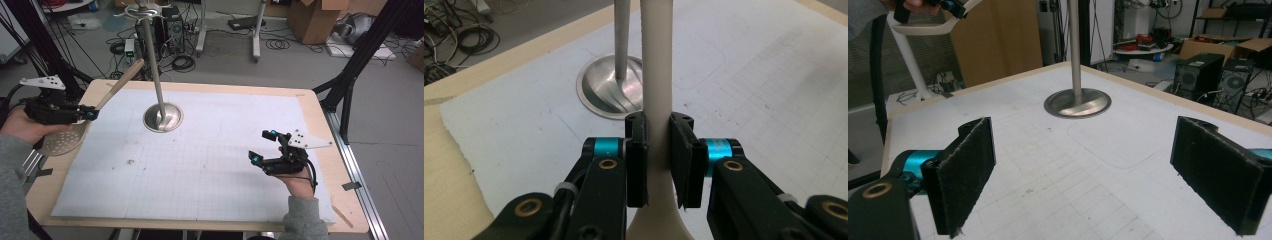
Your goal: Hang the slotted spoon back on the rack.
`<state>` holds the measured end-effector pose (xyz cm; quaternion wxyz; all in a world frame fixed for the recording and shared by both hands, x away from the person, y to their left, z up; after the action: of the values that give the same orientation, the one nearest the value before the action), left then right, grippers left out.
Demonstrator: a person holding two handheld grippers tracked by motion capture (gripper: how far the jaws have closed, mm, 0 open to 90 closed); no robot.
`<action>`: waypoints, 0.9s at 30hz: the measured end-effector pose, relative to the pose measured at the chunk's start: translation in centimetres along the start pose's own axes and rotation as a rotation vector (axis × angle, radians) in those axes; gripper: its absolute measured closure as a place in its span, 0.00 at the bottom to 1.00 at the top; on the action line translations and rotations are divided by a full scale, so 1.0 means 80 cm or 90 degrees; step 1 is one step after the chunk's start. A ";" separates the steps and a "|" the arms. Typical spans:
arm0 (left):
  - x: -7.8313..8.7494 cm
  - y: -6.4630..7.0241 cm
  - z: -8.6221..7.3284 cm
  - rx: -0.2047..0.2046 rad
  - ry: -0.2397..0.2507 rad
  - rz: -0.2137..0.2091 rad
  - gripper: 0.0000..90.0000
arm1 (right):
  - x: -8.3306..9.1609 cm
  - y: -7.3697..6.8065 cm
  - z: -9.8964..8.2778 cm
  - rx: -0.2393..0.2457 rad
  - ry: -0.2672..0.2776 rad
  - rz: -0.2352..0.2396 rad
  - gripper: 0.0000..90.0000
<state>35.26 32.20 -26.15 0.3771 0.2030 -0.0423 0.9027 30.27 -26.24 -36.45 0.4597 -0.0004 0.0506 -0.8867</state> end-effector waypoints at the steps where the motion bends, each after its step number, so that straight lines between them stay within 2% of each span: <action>1: 0.001 0.000 0.002 0.001 0.002 -0.002 0.87 | 0.000 0.000 0.000 -0.002 0.001 0.000 0.11; 12: 0.015 -0.010 0.026 0.007 0.040 0.000 0.87 | 0.001 0.000 0.001 -0.004 0.001 -0.002 0.11; 17: 0.016 -0.015 0.033 0.019 0.058 -0.004 0.87 | 0.000 0.002 0.000 0.000 0.001 -0.003 0.11; 27: 0.031 -0.021 0.051 0.003 0.068 -0.004 0.87 | 0.002 0.002 0.001 -0.003 0.006 -0.003 0.11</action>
<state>36.25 34.13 -21.61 0.3808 0.1554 -0.0191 0.9113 30.31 -26.46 -36.41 0.4576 0.0026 0.0544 -0.8875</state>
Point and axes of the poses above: each handheld gripper's, and its own axes: x roughly backward along the jaws, z roughly out of its top, y roughly to its right, the point moved 1 cm from there along -x, roughly forward along the jaws, and after that the axes turned 14 degrees about y, right-handed, at the moved point
